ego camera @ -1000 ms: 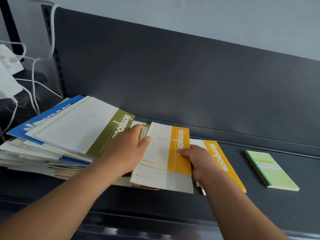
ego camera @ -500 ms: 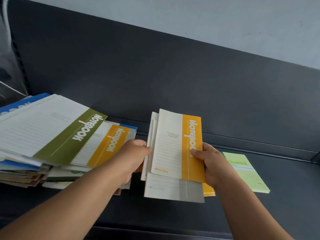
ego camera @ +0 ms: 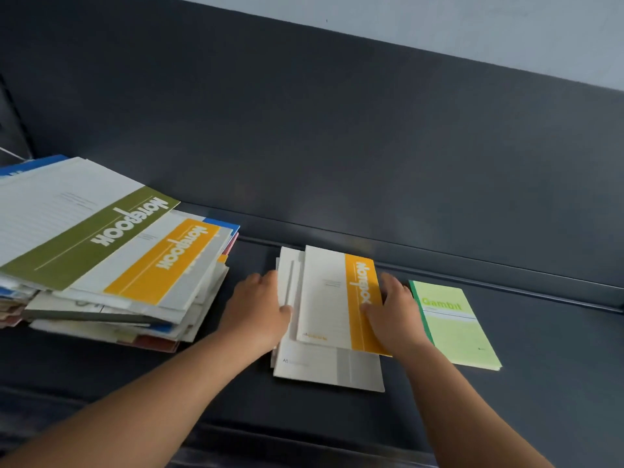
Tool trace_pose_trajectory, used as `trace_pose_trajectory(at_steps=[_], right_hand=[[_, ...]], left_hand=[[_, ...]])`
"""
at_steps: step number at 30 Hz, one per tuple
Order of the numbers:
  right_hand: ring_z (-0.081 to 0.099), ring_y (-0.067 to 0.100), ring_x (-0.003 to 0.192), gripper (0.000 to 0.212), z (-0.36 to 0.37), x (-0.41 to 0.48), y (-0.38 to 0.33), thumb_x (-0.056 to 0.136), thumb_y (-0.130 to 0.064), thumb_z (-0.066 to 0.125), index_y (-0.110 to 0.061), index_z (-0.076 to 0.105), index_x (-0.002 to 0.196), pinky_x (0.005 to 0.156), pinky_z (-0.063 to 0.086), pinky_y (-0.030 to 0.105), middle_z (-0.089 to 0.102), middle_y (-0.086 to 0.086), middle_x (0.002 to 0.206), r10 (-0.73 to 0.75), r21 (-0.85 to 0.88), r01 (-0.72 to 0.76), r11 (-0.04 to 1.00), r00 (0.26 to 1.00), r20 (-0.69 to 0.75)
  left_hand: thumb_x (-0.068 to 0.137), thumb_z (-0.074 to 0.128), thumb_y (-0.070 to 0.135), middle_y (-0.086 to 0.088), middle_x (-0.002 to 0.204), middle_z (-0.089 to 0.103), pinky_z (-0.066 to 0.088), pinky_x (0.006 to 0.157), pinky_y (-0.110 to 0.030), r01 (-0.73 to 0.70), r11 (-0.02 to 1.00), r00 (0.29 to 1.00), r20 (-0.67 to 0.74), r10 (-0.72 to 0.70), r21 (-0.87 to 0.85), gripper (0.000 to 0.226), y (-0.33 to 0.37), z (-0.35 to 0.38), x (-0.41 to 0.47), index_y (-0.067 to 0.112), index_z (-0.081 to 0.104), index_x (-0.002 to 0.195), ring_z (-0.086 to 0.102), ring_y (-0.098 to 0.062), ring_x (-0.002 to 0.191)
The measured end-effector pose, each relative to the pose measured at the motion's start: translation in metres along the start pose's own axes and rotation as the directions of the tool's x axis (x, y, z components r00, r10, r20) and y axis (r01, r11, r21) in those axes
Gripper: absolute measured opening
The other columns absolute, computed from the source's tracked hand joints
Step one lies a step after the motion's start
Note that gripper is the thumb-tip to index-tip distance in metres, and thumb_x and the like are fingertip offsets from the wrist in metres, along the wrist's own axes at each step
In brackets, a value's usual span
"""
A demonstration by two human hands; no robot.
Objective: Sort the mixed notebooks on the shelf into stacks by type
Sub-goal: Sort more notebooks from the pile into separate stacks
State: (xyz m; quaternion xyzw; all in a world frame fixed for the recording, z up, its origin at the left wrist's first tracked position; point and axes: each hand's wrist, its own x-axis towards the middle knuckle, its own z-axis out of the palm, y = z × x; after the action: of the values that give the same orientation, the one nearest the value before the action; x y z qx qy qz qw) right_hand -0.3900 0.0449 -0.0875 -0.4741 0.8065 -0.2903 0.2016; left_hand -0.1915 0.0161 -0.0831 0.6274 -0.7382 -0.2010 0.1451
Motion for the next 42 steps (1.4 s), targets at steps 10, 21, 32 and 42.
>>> trace_pose_trajectory(at_steps=[10,21,32,42], right_hand=[[0.029,0.025,0.143,0.052,0.002,-0.017,-0.029,0.099,-0.028,0.052,-0.02,0.038,0.148,0.115,0.029,0.042,0.034,0.0,0.156,-0.219,-0.181,0.223,0.958,0.975,0.038],[0.04,0.017,0.139,0.051,0.068,-0.048,-0.123,0.099,-0.028,0.051,-0.017,0.04,0.148,0.112,0.032,0.029,0.043,0.0,0.151,-0.406,0.159,0.377,0.913,0.877,0.257],[0.066,0.013,0.099,0.015,0.108,-0.049,-0.148,0.099,-0.025,0.053,-0.019,0.061,0.11,0.091,0.054,0.034,0.07,-0.005,0.109,-0.219,0.434,0.049,0.899,0.91,0.351],[0.07,0.022,0.092,0.022,0.12,-0.041,-0.157,0.099,-0.028,0.056,-0.011,0.06,0.112,0.071,0.057,0.032,0.072,0.007,0.106,0.002,0.56,-0.319,0.765,0.87,0.493]], left_hand=[[0.097,0.049,0.034,0.002,0.147,0.037,0.037,0.103,-0.031,-0.132,0.987,0.981,-0.13,0.143,0.087,0.053,0.005,-0.024,-0.02,0.024,0.031,0.146,0.035,-0.018,0.135],[0.096,0.028,0.058,-0.008,0.157,0.026,0.011,0.117,-0.043,0.109,0.911,0.975,-0.223,-0.019,0.398,0.067,-0.086,-0.093,-0.029,0.018,0.027,0.149,0.017,-0.028,0.145],[0.095,0.024,0.062,0.002,0.154,0.032,0.023,0.113,-0.039,-0.057,0.931,0.99,-0.099,0.099,0.361,0.064,-0.109,-0.109,-0.04,0.025,0.029,0.148,0.027,-0.02,0.141],[0.087,0.007,0.073,-0.002,0.157,0.027,0.018,0.115,-0.05,0.075,0.884,0.996,0.007,-0.088,0.461,0.08,-0.128,-0.129,-0.032,0.026,0.029,0.149,0.02,-0.03,0.144]])
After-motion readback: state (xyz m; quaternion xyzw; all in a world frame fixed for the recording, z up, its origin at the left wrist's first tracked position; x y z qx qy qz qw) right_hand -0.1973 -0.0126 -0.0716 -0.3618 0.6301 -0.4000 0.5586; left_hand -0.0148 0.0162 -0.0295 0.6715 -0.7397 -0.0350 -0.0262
